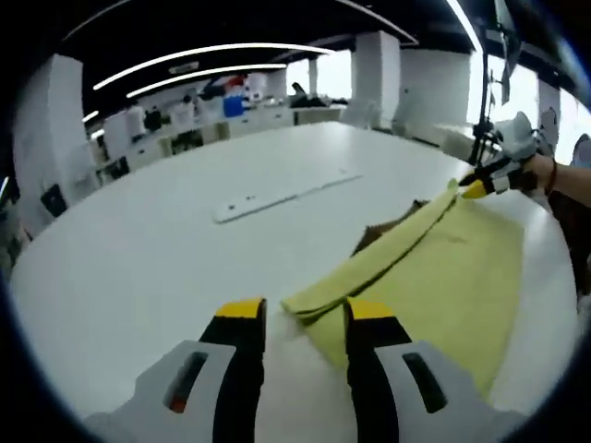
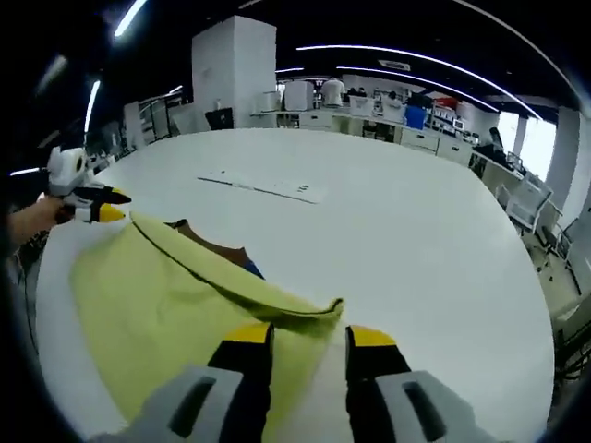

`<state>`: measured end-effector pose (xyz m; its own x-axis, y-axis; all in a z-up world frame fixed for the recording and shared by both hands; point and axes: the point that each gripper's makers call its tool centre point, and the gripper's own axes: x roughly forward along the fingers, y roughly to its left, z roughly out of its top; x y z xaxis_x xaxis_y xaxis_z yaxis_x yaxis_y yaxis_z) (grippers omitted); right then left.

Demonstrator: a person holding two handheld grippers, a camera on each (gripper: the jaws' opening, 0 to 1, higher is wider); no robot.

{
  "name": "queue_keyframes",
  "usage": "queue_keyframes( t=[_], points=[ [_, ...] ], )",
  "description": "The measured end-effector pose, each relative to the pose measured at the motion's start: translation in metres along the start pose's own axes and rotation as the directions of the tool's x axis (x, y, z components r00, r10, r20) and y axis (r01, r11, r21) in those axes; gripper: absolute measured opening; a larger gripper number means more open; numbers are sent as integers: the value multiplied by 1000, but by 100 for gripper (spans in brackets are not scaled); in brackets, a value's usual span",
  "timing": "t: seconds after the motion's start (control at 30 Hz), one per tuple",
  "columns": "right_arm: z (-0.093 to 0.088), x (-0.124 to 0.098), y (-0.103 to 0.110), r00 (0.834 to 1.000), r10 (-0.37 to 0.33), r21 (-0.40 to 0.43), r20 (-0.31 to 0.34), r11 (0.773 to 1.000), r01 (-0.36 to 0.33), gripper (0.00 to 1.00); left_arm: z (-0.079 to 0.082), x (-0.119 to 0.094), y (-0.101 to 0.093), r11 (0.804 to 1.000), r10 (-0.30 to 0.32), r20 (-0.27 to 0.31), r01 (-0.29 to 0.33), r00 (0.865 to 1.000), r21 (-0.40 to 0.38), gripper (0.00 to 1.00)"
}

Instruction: Fold the garment on the visible template until the final outline fits inside the template.

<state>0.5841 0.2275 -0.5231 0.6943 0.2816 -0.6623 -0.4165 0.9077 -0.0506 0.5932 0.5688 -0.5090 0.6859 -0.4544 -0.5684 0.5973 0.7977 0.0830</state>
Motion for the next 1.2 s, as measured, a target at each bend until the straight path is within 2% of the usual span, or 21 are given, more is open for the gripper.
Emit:
queue_keyframes(
  t=[0.17, 0.3, 0.5, 0.63, 0.67, 0.73, 0.87, 0.97, 1.0, 1.07, 1.17, 1.2],
  points=[
    [4, 10, -9, 999, -27, 84, 35, 996, 24, 28, -9, 10, -2, 1000, 5, -31, -4, 1000, 17, 31],
    [8, 19, -15, 998, -38, 105, 52, 994, 32, 27, -8, 18, 2, 999, 38, -38, -37, 999, 25, 30],
    [9, 28, -24, 994, -74, 201, 74, 978, 58, 27, 1, 33, 12, 997, 71, -4, -71, 997, -32, 29],
    [10, 29, -26, 993, -88, 267, 78, 962, 64, 27, 4, 37, 21, 992, 117, 2, -117, 993, -57, 24],
    [9, 27, -23, 993, -92, 284, 75, 956, 67, 27, 6, 38, 22, 991, 116, 10, -115, 993, -71, 25],
    [10, 29, -29, 992, -99, 291, 81, 954, 71, 27, 8, 40, 23, 981, 117, 29, -111, 993, -156, 26],
    [11, 24, -25, 991, -105, 319, 79, 945, 75, 27, 9, 37, 31, 974, 134, 36, -125, 990, -187, 26],
    [13, 20, -23, 991, -106, 314, 84, 947, 74, 28, 11, 31, 32, 973, 135, 41, -124, 990, -196, 27],
    [15, 23, -29, 991, -102, 312, 85, 947, 71, 28, 11, 29, 33, 972, 139, 40, -129, 989, -199, 28],
    [18, 19, -28, 991, -96, 315, 94, 947, 62, 29, 11, 23, 34, 970, 149, 37, -138, 988, -199, 33],
    [22, 14, -24, 991, -89, 315, 102, 948, 53, 32, 12, 11, 36, 969, 153, 42, -141, 987, -201, 35],
    [24, 17, -30, 991, -84, 309, 104, 950, 48, 34, 14, 8, 35, 970, 150, 45, -138, 988, -200, 35]
  ],
)
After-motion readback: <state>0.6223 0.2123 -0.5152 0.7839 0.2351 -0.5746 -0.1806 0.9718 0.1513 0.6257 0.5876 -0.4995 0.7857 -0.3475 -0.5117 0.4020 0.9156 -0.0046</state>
